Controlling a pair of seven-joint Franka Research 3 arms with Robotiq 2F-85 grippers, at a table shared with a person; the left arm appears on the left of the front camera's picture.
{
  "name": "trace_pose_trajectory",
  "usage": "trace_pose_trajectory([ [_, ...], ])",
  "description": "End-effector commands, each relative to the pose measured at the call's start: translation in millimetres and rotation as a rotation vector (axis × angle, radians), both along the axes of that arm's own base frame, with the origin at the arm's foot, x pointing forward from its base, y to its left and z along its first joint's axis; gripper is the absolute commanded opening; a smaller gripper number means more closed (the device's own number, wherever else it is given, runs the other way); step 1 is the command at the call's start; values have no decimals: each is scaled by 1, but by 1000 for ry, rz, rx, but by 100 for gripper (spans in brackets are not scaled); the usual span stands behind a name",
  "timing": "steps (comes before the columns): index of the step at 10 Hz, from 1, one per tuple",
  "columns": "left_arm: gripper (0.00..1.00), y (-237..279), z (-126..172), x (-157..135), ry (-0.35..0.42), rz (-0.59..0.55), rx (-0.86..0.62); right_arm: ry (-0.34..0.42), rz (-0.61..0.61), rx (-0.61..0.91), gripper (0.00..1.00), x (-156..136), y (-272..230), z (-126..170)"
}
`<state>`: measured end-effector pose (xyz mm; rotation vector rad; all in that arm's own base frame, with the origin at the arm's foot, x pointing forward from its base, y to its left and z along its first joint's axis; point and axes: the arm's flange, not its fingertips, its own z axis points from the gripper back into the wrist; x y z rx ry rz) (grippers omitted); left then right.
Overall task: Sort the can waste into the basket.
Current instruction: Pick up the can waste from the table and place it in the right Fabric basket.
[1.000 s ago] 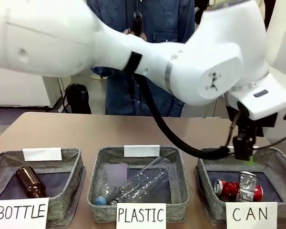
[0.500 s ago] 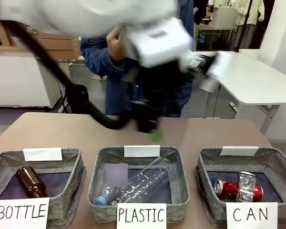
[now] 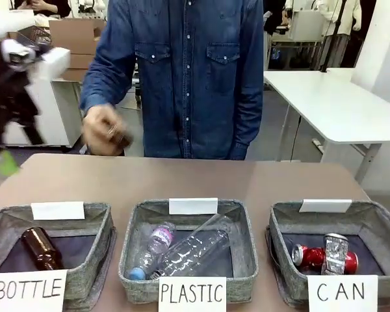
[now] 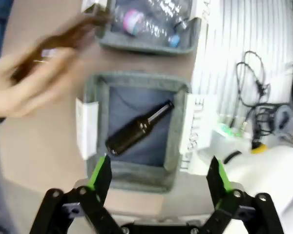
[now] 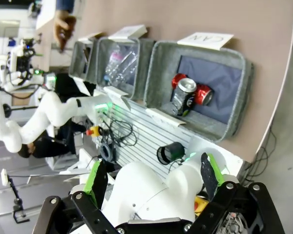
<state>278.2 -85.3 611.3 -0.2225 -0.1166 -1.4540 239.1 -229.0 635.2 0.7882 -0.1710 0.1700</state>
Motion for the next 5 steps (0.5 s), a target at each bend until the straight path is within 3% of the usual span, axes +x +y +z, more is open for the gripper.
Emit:
trace_pose_trajectory([
  [1, 100, 59, 25, 7, 128, 146, -62, 4, -15, 10, 100, 1, 1, 4],
  [3, 100, 163, 52, -14, 242, 394, -68, 4, -15, 10, 100, 1, 1, 4],
  [4, 100, 211, 65, -36, 254, 527, -127, 4, -15, 10, 100, 1, 1, 4],
  [5, 100, 253, 76, -69, 252, 820, -131, 4, -15, 10, 100, 1, 1, 4],
])
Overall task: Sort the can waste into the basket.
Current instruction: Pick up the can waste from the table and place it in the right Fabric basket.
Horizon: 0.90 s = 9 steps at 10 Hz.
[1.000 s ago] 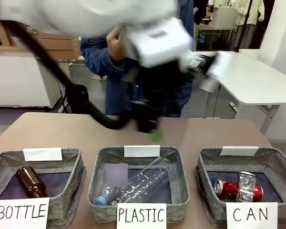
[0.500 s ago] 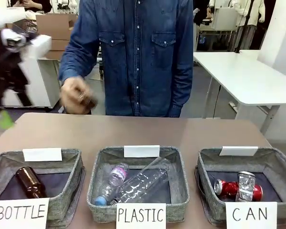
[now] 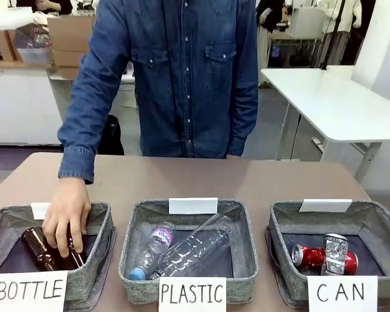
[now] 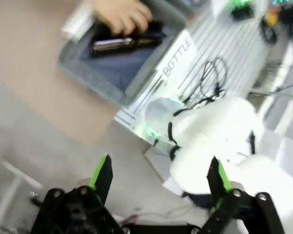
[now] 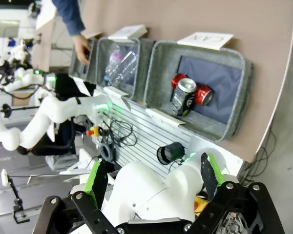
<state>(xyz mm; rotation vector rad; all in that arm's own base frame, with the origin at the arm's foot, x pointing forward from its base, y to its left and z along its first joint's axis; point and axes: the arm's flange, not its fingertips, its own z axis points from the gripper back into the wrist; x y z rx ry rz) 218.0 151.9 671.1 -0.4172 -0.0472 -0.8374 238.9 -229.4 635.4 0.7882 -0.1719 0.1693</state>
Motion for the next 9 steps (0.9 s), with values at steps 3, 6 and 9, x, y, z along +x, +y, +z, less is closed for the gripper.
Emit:
trace_pose_trajectory([
  [3, 100, 62, 19, -71, -97, 527, -59, 4, -14, 10, 100, 1, 1, 4],
  [6, 100, 45, 8, -59, -159, 474, -76, 4, -14, 10, 100, 1, 1, 4],
  [9, 100, -31, 2, -27, -337, 237, -98, 4, -14, 10, 100, 1, 1, 4],
])
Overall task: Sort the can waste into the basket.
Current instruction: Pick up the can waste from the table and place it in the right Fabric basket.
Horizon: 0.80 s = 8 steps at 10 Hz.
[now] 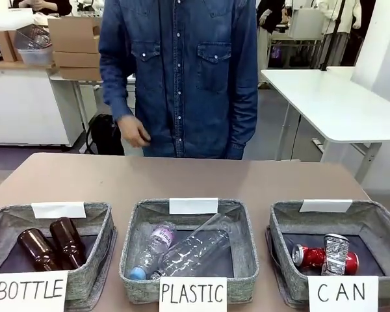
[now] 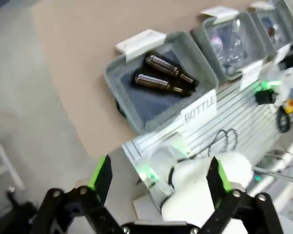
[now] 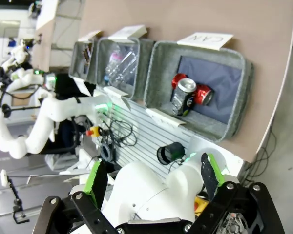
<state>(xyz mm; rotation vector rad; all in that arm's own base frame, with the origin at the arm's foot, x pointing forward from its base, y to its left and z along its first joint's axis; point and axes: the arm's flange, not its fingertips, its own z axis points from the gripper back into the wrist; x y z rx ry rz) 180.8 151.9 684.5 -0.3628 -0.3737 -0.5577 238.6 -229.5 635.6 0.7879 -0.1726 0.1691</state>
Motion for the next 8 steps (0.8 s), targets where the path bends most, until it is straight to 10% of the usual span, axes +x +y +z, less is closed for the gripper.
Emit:
trace_pose_trajectory([
  [1, 100, -65, -25, 32, -148, -232, -50, 5, -14, 11, 100, 1, 2, 4],
  [5, 100, -180, -113, 125, 10, -255, -564, -44, 110, 159, 100, 15, 80, -12],
  [8, 100, -206, -188, 144, 54, -246, -868, 157, 283, 456, 100, 19, 156, -65],
])
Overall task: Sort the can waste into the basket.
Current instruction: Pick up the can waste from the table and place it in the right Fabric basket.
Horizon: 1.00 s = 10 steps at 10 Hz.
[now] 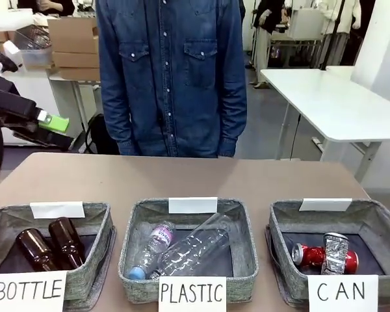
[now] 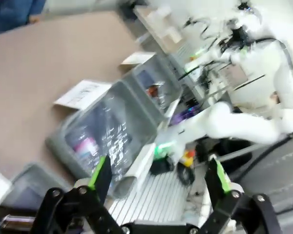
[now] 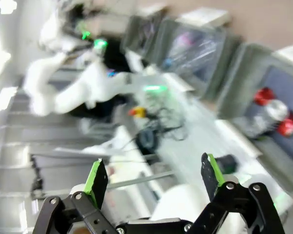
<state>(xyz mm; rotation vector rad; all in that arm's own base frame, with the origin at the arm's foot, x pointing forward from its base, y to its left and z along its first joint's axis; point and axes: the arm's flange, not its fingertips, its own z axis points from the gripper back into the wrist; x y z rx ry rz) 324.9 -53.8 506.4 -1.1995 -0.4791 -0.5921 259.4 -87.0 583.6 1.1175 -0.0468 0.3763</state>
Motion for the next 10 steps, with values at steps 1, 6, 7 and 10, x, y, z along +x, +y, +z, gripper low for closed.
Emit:
trace_pose_trajectory([
  [1, 100, -5, -27, -1, -8, -44, -104, 186, 6, 175, 100, 3, 28, -31],
  [6, 100, -2, -14, 7, 8, -8, -74, 245, -63, 172, 100, 11, 40, -57],
  [7, 100, -2, -14, 7, 8, -8, -74, 245, -63, 172, 100, 11, 40, -57],
  [10, 100, -2, -14, 7, 8, -8, -74, 245, -63, 172, 100, 11, 40, -57],
])
